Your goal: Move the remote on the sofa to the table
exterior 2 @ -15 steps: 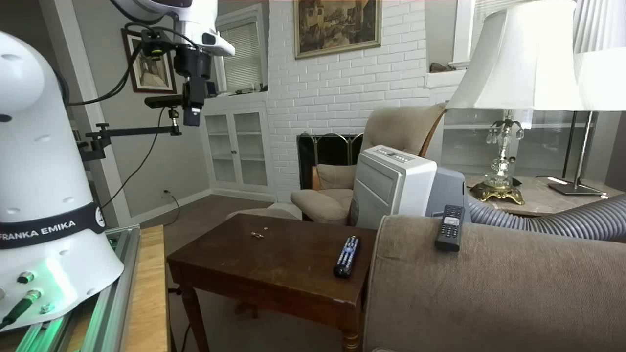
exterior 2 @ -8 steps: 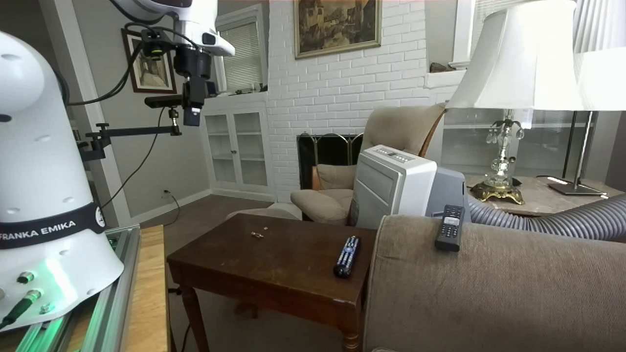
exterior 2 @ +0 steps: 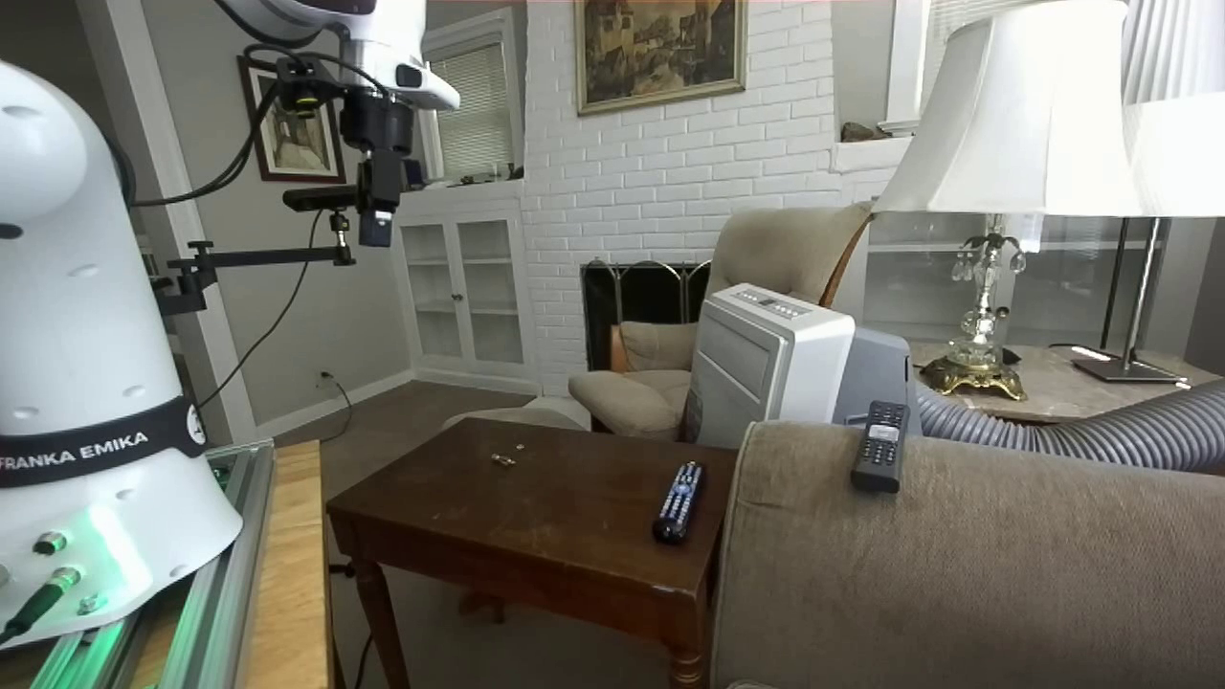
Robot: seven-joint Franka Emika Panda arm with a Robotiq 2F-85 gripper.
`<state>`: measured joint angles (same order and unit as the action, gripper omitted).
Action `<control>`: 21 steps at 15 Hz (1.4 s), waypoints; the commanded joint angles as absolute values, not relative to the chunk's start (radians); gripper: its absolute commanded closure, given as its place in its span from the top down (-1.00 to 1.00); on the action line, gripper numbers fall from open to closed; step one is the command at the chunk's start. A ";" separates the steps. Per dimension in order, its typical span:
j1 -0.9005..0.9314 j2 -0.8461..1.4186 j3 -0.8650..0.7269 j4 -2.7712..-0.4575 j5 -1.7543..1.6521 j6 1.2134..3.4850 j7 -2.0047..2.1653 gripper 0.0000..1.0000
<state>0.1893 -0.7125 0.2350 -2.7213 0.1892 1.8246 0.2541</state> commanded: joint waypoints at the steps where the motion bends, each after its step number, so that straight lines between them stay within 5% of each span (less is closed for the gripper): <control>1: 0.187 -0.713 0.236 -2.719 0.189 1.821 0.253 1.00; 7: 0.186 -0.661 0.220 -2.700 0.227 1.843 0.252 1.00; 21: 0.074 -0.171 0.121 -2.378 0.215 2.380 0.267 1.00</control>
